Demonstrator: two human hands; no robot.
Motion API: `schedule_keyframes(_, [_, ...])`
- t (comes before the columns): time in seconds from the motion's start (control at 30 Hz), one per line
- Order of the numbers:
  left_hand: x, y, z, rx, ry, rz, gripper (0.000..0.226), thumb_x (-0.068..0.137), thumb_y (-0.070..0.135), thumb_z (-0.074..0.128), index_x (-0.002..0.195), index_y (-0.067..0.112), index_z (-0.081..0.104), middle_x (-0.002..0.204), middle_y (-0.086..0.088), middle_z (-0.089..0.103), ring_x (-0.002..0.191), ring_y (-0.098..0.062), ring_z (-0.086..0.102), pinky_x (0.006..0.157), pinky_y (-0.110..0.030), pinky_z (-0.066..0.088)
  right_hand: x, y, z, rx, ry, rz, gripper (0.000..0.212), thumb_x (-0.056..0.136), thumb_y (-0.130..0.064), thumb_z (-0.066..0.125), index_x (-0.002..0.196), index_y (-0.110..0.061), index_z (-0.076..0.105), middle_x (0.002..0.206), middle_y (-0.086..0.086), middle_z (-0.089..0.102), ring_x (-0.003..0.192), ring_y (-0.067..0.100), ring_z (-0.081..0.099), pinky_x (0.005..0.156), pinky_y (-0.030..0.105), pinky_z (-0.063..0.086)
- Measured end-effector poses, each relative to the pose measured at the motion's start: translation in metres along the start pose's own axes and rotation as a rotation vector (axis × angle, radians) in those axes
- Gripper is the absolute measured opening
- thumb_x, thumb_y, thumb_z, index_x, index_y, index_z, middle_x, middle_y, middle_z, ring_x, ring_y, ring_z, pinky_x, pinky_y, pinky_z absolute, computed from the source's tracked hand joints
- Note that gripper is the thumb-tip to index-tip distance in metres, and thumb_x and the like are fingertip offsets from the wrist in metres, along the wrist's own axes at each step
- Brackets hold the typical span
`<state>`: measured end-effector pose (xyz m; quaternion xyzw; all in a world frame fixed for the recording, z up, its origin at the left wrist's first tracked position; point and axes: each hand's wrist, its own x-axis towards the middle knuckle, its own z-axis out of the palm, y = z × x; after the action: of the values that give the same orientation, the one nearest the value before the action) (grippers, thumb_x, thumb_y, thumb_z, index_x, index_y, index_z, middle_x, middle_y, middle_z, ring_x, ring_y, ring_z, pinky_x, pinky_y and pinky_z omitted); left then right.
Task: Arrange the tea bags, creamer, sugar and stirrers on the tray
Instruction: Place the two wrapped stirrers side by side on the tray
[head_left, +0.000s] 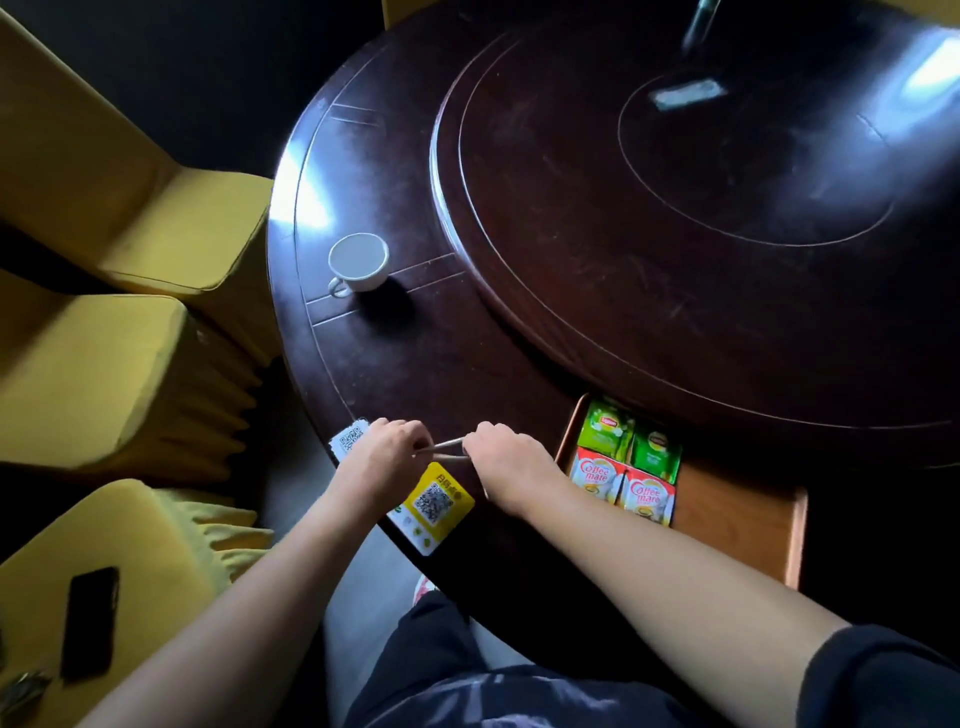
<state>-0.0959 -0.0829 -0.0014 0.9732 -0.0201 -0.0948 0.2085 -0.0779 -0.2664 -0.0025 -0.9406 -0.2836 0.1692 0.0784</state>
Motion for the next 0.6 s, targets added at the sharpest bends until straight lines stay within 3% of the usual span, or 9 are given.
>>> schedule_keyframes(0.23, [-0.007, 0.093, -0.018, -0.357, 0.132, -0.205, 0.006, 0.077, 0.033, 0.078, 0.076, 0.028, 0.075, 0.075, 0.007, 0.061, 0.069, -0.008, 0.057, 0.064, -0.026, 0.038, -0.081, 0.057, -0.034, 0.326, 0.147, 0.232, 0.012, 0.087, -0.027, 0.052, 0.092, -0.018, 0.059, 0.101, 0.007, 0.059, 0.096, 0.033, 0.060, 0.073, 0.040, 0.048])
schedule_keyframes(0.4, [-0.012, 0.175, 0.011, -0.664, 0.014, -0.244, 0.012, 0.075, 0.033, 0.082, 0.075, 0.022, 0.079, 0.056, 0.008, 0.062, 0.046, 0.000, 0.045, 0.047, -0.023, 0.035, -0.156, 0.112, -0.036, 0.497, 0.194, 0.480, 0.010, 0.083, -0.030, 0.057, 0.083, -0.022, 0.060, 0.089, 0.003, 0.064, 0.083, 0.029, 0.062, 0.069, 0.036, 0.051])
schedule_keyframes(0.53, [-0.014, 0.224, 0.040, -0.646, -0.087, -0.238, 0.018, 0.071, 0.034, 0.085, 0.073, 0.017, 0.078, 0.055, 0.008, 0.062, 0.050, -0.002, 0.050, 0.047, -0.017, 0.040, -0.211, 0.144, -0.023, 0.643, 0.241, 0.705, 0.012, 0.083, -0.034, 0.062, 0.079, -0.022, 0.061, 0.078, -0.004, 0.069, 0.071, 0.022, 0.060, 0.060, 0.029, 0.045])
schedule_keyframes(0.6, [-0.015, 0.246, 0.056, -0.639, -0.168, -0.230, 0.014, 0.073, 0.031, 0.084, 0.074, 0.019, 0.078, 0.052, 0.010, 0.061, 0.048, -0.003, 0.052, 0.047, -0.017, 0.044, -0.232, 0.156, -0.012, 0.746, 0.251, 0.809, 0.012, 0.082, -0.034, 0.063, 0.078, -0.023, 0.062, 0.076, -0.006, 0.069, 0.070, 0.019, 0.064, 0.062, 0.030, 0.050])
